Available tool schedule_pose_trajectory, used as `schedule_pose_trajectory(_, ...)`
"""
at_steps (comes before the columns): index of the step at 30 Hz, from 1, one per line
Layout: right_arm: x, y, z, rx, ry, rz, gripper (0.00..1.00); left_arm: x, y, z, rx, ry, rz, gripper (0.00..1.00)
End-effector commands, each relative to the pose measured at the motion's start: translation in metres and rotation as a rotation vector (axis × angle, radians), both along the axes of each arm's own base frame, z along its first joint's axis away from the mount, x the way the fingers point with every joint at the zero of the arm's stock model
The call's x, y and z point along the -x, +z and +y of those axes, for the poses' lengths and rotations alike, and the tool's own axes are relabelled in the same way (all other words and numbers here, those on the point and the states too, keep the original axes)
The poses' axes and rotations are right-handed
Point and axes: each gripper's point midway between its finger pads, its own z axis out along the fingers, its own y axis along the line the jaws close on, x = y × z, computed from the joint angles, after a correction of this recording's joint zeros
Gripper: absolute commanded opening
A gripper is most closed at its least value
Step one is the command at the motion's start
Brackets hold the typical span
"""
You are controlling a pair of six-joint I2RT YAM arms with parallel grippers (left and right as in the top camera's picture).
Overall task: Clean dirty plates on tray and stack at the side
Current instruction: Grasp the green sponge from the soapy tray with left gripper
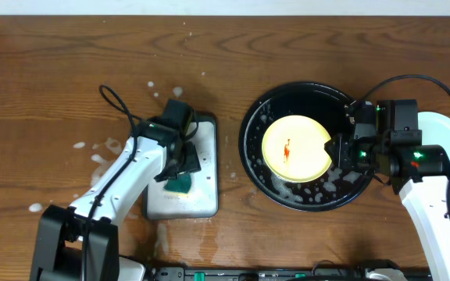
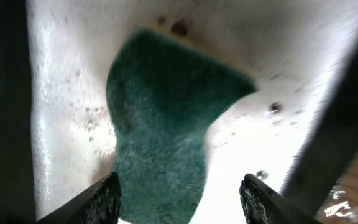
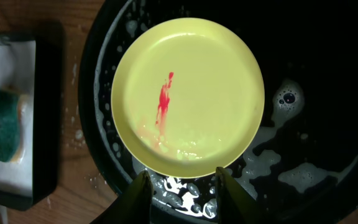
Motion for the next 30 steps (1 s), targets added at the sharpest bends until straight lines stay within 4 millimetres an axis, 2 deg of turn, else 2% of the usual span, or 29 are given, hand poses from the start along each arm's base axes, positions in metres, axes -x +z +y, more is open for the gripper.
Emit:
schedule_pose_trajectory(1, -0.001, 0.003, 0.002, -0.002, 0.009, -0.007, 0.31, -0.001, -0.001, 0.01, -0.052, -0.016, -0.014, 0.62)
schedule_pose_trajectory(5, -0.002, 0.001, -0.001, 0.017, -0.001, -0.007, 0.33, 0.007, -0.026, 0.02, -0.097, -0.014, 0.008, 0.63)
schedule_pose_trajectory(7, -0.003, 0.0, -0.007, 0.047, -0.017, -0.009, 0.33, 0.013, -0.04, 0.021, -0.101, -0.009, 0.025, 0.58)
schedule_pose_trajectory(9, -0.004, -0.001, -0.01, 0.065, -0.026, -0.011, 0.33, 0.017, -0.048, 0.022, -0.103, -0.009, 0.044, 0.43)
schedule_pose_trajectory(12, -0.007, -0.002, -0.013, 0.08, -0.036, -0.015, 0.33, 0.016, -0.049, 0.022, -0.103, -0.009, 0.044, 0.13)
schedule_pose_trajectory(13, -0.009, -0.004, -0.015, 0.09, -0.041, -0.014, 0.33, 0.013, -0.047, 0.021, -0.1, -0.008, 0.036, 0.08)
schedule_pose_trajectory(14, -0.012, -0.007, -0.016, 0.099, -0.045, -0.011, 0.33, 0.011, -0.044, 0.02, -0.098, -0.009, 0.03, 0.08)
schedule_pose_trajectory(18, -0.023, -0.025, -0.024, 0.113, -0.09, 0.034, 0.33, -0.005, -0.018, 0.012, -0.068, -0.014, -0.007, 0.07)
schedule_pose_trajectory(22, -0.036, -0.056, -0.035, 0.104, -0.125, 0.104, 0.32, -0.03, 0.029, -0.014, 0.036, -0.073, -0.068, 0.07)
schedule_pose_trajectory(26, -0.043, -0.081, -0.039, 0.062, -0.116, 0.159, 0.31, -0.048, 0.071, -0.054, 0.169, -0.137, -0.14, 0.07)
schedule_pose_trajectory(30, -0.046, -0.103, -0.032, -0.004, -0.085, 0.208, 0.32, -0.059, 0.097, -0.103, 0.315, -0.236, -0.235, 0.08)
